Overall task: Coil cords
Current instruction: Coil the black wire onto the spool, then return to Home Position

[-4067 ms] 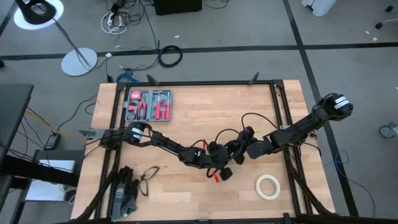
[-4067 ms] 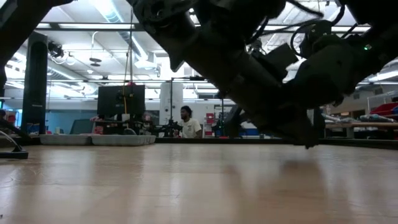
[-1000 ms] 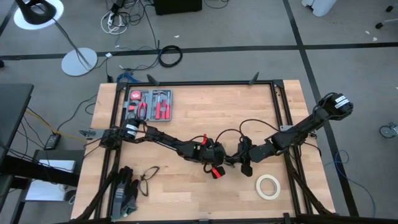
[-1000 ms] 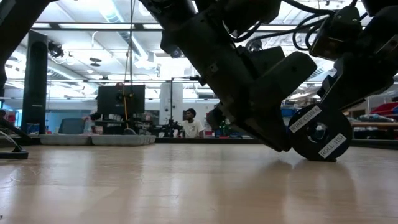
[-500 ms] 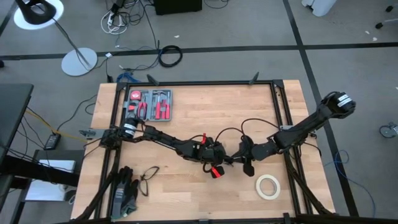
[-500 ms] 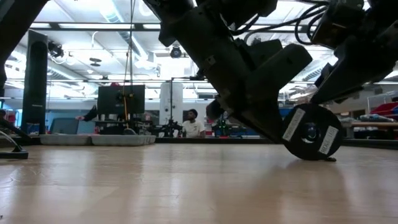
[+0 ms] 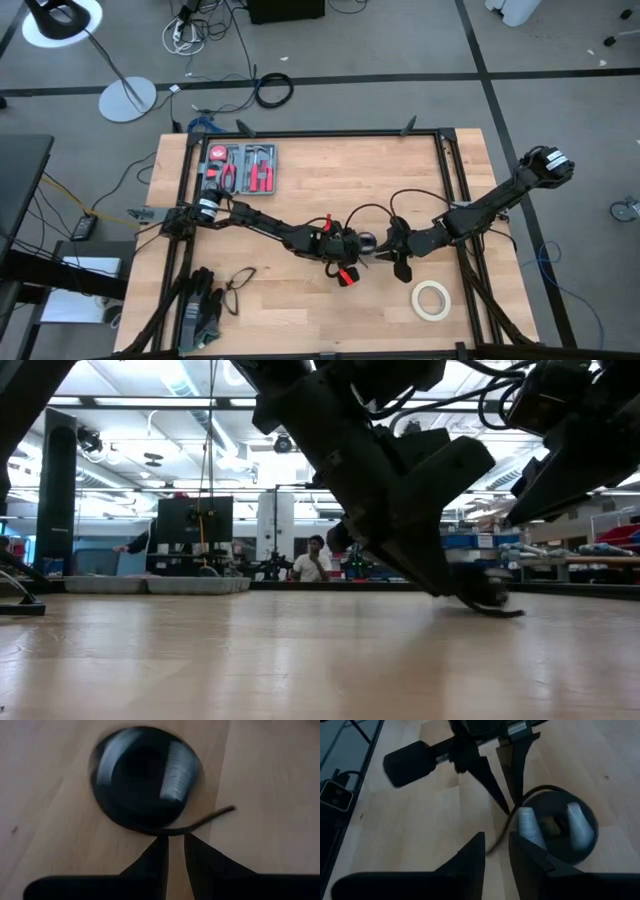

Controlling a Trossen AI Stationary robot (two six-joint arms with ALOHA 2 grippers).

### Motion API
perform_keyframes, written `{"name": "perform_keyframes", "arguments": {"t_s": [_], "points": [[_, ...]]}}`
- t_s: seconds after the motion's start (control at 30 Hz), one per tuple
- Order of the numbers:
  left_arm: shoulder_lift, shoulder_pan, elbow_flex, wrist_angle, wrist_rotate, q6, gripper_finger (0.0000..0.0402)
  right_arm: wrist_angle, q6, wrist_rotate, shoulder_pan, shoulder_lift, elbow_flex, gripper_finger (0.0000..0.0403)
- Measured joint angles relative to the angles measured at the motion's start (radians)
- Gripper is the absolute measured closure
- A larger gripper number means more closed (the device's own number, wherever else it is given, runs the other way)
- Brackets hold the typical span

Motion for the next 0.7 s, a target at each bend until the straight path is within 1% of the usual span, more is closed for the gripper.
{"name": "perform_keyframes", "arguments": {"t_s": [0.2, 0.4, 0.53, 0.63, 0.7], "points": [[-0.037, -0.008, -0.002, -0.099, -0.014, 0.013, 0.0337, -0.105, 0.003, -0.001, 0.036, -0.08, 0.001, 0.0318], [-0.094, -0.017, -0.001, -0.184, -0.048, 0.017, 0.0337, -0.117, 0.008, 0.067, 0.096, -0.185, 0.001, 0.0318], [-0.141, -0.025, 0.0, -0.198, -0.068, 0.019, 0.0337, -0.114, -0.013, 0.139, 0.136, -0.261, 0.001, 0.0318], [-0.17, -0.042, -0.001, -0.179, -0.094, 0.055, 0.0337, -0.102, -0.067, 0.143, 0.161, -0.315, 0.001, 0.0318], [-0.196, -0.062, -0.002, -0.128, -0.128, 0.104, 0.0337, -0.085, -0.133, 0.142, 0.18, -0.357, 0.001, 0.0318]]}}
